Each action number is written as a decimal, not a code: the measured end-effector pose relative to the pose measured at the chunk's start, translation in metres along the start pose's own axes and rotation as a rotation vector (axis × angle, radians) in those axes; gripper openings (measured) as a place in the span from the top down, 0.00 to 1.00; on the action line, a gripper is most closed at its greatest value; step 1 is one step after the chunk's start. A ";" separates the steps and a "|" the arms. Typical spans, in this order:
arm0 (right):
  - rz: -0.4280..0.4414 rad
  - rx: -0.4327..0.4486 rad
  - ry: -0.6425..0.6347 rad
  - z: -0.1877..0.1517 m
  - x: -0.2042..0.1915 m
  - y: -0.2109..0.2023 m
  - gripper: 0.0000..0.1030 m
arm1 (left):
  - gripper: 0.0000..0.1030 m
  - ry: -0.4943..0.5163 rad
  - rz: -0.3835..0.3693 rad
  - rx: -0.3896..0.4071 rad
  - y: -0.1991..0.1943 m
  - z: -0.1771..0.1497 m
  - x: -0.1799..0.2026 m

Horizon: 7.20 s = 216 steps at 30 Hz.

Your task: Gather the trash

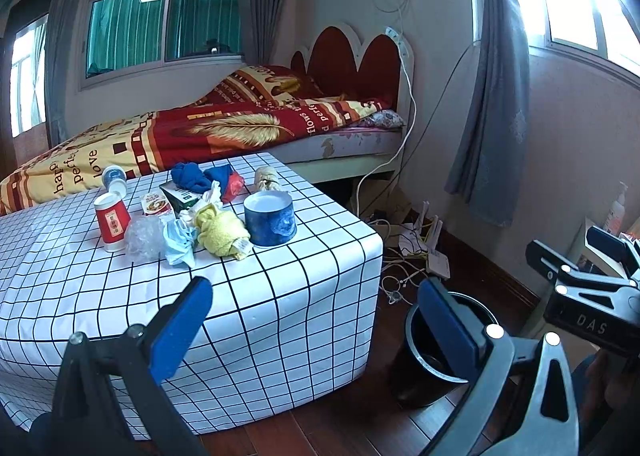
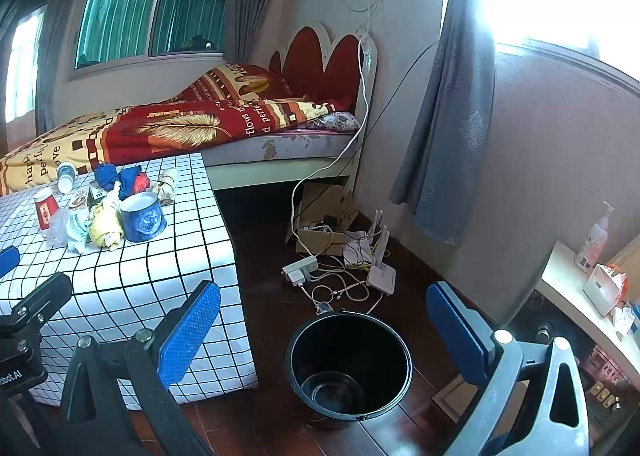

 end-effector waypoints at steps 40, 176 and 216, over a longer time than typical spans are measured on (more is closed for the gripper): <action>0.002 -0.005 0.001 -0.003 -0.002 -0.001 0.00 | 0.00 -0.005 0.003 -0.007 -0.001 -0.008 -0.002; 0.486 0.003 -0.026 0.015 -0.114 0.117 0.27 | 0.77 -0.061 -0.113 -0.093 0.118 -0.008 -0.046; 0.253 -0.482 0.003 -0.218 0.102 0.190 0.10 | 0.17 0.115 -0.502 -0.465 0.177 -0.154 0.207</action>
Point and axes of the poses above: each gripper's, at about its wrist camera, not at the fingertips, and y roughly the way its jaws point, x to its right, z to its top, the point moved 8 cm from there along y, roughly the way its jaws point, and after that the axes turned 13 degrees about x, right-handed, at the moved point
